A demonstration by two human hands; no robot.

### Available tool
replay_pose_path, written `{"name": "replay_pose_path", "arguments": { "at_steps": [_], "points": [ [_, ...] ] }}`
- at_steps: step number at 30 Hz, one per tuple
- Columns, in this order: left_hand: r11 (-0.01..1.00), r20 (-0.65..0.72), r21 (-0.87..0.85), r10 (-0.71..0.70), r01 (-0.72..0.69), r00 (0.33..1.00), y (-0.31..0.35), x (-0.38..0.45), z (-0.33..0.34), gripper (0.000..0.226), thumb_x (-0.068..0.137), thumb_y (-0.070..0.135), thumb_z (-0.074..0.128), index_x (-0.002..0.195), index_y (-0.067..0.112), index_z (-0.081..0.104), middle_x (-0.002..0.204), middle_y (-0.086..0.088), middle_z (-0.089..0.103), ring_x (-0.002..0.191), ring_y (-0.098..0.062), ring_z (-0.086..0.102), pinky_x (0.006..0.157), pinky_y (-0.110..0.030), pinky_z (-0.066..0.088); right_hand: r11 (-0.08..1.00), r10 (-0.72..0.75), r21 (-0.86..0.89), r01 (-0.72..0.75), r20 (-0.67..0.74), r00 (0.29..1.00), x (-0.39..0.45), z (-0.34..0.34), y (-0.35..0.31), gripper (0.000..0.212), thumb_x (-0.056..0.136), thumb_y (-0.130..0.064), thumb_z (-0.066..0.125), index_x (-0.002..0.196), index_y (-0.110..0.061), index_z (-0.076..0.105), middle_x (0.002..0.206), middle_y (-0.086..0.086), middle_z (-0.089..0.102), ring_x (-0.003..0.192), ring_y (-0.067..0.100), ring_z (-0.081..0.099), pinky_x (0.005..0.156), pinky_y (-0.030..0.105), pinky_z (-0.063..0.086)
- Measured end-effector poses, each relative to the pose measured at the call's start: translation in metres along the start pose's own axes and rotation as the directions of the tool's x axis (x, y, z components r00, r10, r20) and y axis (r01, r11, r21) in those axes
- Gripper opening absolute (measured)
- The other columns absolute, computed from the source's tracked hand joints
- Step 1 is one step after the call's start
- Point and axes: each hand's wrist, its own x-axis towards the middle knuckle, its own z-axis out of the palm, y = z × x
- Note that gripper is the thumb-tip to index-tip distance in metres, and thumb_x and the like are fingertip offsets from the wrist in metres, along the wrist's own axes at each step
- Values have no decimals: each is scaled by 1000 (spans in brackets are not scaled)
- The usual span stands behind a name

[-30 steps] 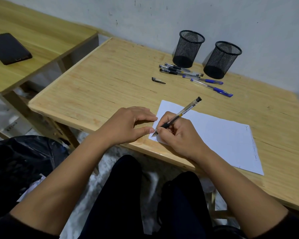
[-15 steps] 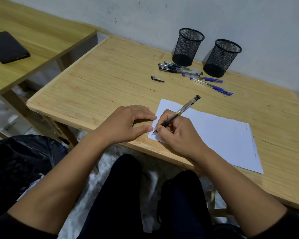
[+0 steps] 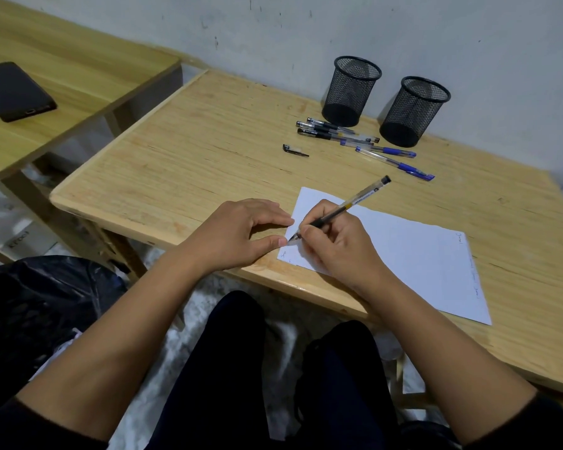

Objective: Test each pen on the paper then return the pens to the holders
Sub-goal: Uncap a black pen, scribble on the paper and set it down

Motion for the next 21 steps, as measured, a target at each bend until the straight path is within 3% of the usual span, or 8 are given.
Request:
{"name": "replay_pose_path", "arguments": {
  "at_steps": [3,5,8,11,14,17,21],
  "points": [
    [999,-44,-35,-43,41,998,2,3,-1,30,81,32,66,110,25,66,115,7,67,109,4,50,92,2,28,954,128,283,-102,-77,989,3,-2,-5,9,91,1,47,86,2,55,55,13,49,42,15,41,41,22,32],
    [994,-70,-65,-98,93,993,3,9,-2,27,84,26,64,110,25,66,114,9,66,103,5,52,85,6,30,892,202,430,-136,-110,973,4,-4,-7,10,92,0,47,85,-2,54,54,12,47,40,14,39,40,22,29],
    [990,-158,-72,-128,118,979,3,30,-5,28,84,23,63,112,23,64,114,6,67,100,-1,56,83,-5,35,804,260,580,-132,-143,955,7,-10,-11,13,91,-2,48,80,-8,53,52,8,49,40,13,39,37,19,27],
    [992,-234,-43,-128,122,964,-3,61,-9,31,85,20,61,115,20,61,120,-1,64,110,-15,57,89,-17,36,782,251,618,-82,-192,949,11,-18,-15,15,90,-1,46,80,-7,55,54,8,51,40,14,40,36,20,27],
    [991,-251,-22,-130,129,959,-10,97,-13,36,85,17,60,121,19,58,127,-5,59,119,-19,52,99,-24,34,786,240,616,-51,-228,943,14,-26,-16,15,91,-2,44,82,-5,56,56,9,53,43,15,41,35,20,30],
    [985,-163,104,-119,137,979,-22,125,-12,41,85,20,61,125,17,55,130,-8,57,122,-23,48,102,-25,31,780,249,624,-45,-244,937,17,-33,-16,18,92,-2,44,81,-6,57,57,9,54,43,14,43,35,20,31],
    [960,-37,267,-73,80,997,-34,142,-8,35,87,22,59,120,14,59,124,-9,61,115,-28,52,97,-32,38,783,260,621,-46,-259,930,18,-39,-15,19,92,-2,44,80,-7,57,57,9,55,43,14,44,35,18,31]
  ]
}}
